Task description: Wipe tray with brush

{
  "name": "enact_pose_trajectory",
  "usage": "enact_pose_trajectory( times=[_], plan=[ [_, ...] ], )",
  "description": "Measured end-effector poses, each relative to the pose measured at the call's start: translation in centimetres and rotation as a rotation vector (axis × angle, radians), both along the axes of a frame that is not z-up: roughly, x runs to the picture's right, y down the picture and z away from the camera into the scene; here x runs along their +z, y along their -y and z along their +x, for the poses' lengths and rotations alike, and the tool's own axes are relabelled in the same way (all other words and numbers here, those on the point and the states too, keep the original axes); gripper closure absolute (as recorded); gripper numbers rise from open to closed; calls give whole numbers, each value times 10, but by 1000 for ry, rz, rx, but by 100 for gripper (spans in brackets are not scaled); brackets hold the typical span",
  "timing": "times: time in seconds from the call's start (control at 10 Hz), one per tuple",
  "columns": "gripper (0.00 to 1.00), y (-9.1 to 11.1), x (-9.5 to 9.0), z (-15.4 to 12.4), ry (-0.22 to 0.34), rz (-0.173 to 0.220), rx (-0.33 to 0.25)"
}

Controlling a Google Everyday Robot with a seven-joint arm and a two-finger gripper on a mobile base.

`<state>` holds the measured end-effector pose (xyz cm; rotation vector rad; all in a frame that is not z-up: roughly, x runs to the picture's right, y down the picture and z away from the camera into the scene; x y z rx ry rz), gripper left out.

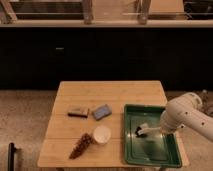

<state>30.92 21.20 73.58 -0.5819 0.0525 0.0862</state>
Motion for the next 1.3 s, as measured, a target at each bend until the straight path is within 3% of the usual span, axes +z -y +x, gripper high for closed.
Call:
enact_pose_trajectory(
  times=[0.3, 0.6, 0.7, 1.1, 1.3],
  plan=[
    [100, -4, -7, 17, -31, 3, 13],
    [100, 2, -13, 55, -118, 15, 38],
    [100, 12, -10, 59, -138, 23, 41],
    [100, 44, 12, 37, -134, 15, -18],
    [100, 44, 19, 14, -100, -7, -68]
  ],
)
